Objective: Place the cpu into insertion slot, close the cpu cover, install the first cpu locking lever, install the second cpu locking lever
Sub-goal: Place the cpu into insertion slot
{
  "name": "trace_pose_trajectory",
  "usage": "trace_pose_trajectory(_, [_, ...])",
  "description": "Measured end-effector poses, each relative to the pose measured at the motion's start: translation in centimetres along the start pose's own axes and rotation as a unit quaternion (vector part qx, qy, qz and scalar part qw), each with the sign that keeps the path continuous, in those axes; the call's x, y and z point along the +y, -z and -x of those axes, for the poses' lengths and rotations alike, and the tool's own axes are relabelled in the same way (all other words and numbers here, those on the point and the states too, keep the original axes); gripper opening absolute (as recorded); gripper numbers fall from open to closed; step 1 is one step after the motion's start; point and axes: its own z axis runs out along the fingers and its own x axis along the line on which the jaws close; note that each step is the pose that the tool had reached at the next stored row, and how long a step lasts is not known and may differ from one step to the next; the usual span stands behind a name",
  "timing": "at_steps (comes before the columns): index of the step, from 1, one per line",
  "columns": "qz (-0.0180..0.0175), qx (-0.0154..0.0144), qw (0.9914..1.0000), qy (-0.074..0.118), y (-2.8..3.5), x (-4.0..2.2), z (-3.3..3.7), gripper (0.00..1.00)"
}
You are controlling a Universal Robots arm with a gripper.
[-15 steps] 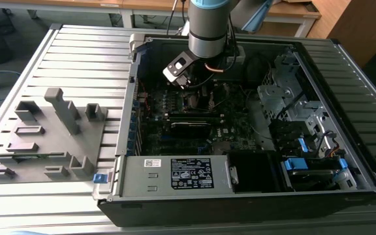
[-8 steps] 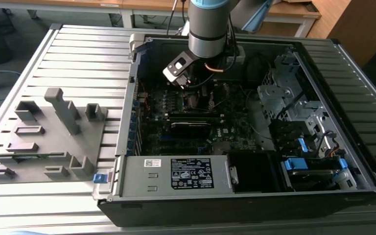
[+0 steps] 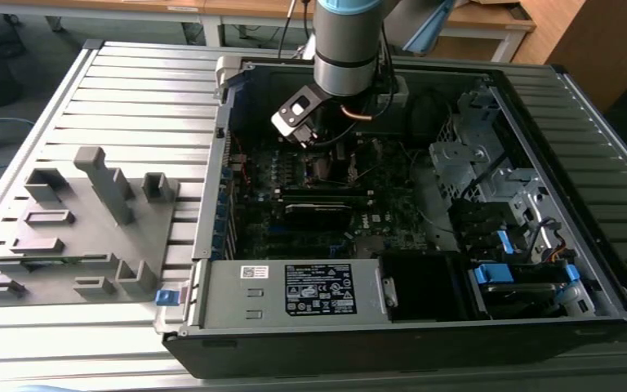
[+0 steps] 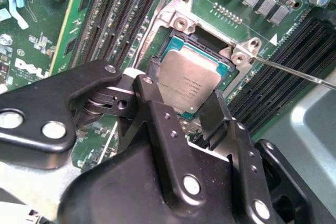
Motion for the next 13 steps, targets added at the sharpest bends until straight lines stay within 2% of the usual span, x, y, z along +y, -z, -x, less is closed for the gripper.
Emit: trace_pose_trajectory(13, [-0.0001, -0.0003, 0.99999, -0.004, -0.07, -0.01, 0.0, 0.54])
